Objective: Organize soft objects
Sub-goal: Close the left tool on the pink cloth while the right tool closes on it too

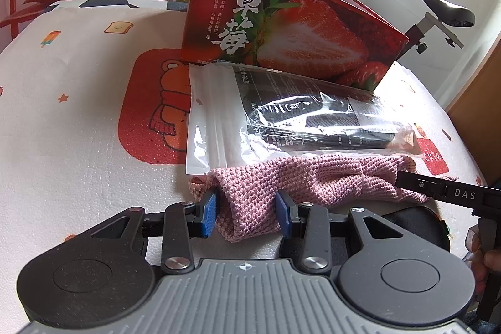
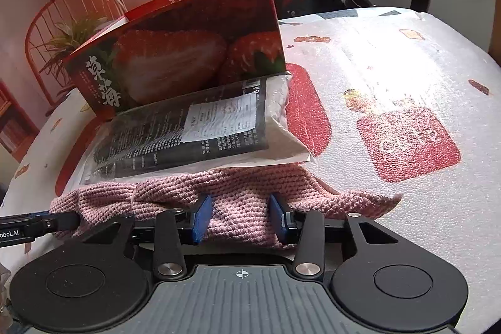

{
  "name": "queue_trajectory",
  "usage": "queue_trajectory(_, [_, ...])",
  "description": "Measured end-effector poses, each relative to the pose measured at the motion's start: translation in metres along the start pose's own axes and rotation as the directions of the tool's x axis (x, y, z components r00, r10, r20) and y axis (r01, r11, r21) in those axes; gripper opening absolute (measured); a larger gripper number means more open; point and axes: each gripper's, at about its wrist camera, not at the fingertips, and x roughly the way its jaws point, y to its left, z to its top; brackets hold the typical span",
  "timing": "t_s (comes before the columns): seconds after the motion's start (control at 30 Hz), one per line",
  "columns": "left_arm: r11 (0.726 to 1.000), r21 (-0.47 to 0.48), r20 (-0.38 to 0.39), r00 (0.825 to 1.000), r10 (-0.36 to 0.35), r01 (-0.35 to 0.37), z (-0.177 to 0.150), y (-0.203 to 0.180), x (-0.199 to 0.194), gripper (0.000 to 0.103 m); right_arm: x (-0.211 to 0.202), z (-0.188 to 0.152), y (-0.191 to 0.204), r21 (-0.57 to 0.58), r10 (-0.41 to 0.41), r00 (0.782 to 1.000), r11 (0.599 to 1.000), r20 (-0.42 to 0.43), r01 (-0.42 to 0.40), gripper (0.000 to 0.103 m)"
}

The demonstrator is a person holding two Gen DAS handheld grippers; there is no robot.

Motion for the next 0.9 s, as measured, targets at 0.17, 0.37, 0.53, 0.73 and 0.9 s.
queue_trajectory(0.17, [1.000,-0.002,0.002,1.000,-0.001,0.001,0.000,0.000,0.000,0.041,0.000,0.000,0.000,0.006,0.007,1.000,1.000,-0.008,-0.007,0.031])
queue_trajectory(0.37, [1.000,0.014,0.003,1.000,0.007,-0.007,0.000,-0.002,0.000,0.041,0.001,-0.001,0.001,0.019,0.032,0.999,0.999,-0.025,-0.032,0.017])
queue_trajectory(0.53, [0.999,-0.015,-0.006,0.999,-0.034,0.034,0.005,0.001,-0.004,0.012,-0.010,0.001,0.008,0.001,0.058,0.998,0.998,0.001,-0.058,0.014])
queue_trajectory(0.73, [0.999,0.008,0.111,0.993,-0.037,0.037,0.013,-0.006,-0.031,0.010,-0.037,0.016,0.015,-0.026,0.103,0.990,0.995,0.096,-0.101,0.014])
queue_trajectory(0.9, [0.997,0.002,0.109,0.991,-0.080,0.081,0.016,-0.009,-0.042,0.010,-0.049,0.029,0.022,-0.034,0.139,0.981,0.990,0.132,-0.136,0.014])
